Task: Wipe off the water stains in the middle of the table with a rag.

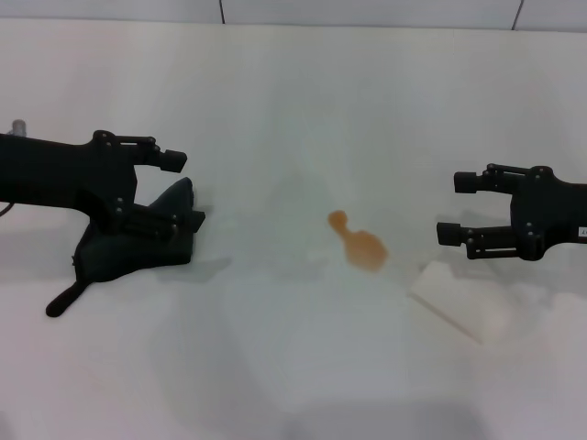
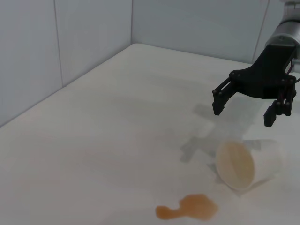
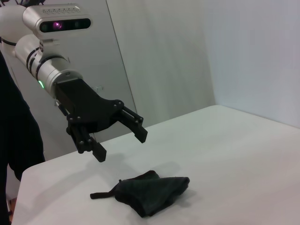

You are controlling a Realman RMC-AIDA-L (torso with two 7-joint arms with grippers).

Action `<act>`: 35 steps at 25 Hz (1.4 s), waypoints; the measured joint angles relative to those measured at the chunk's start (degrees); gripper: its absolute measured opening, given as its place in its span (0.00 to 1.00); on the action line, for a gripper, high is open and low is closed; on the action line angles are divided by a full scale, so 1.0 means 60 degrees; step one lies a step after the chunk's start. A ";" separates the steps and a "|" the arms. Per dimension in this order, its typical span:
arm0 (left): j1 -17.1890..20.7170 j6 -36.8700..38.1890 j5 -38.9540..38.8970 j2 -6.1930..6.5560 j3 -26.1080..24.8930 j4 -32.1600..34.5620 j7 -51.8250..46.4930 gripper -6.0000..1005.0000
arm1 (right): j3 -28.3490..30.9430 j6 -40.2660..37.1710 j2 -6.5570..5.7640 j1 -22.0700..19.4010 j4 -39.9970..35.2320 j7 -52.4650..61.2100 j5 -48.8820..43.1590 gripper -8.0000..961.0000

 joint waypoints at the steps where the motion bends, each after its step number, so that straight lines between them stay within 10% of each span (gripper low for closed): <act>1: -0.0002 0.0000 0.0003 0.0000 0.0001 0.0000 -0.0005 0.88 | 0.0000 0.0000 0.0000 0.0000 0.0000 0.0000 0.0000 0.89; 35: -0.0058 0.0000 0.0016 -0.0014 0.0124 0.0001 -0.0088 0.88 | -0.0017 -0.0090 0.0025 -0.0446 -0.1356 0.1459 -0.0544 0.89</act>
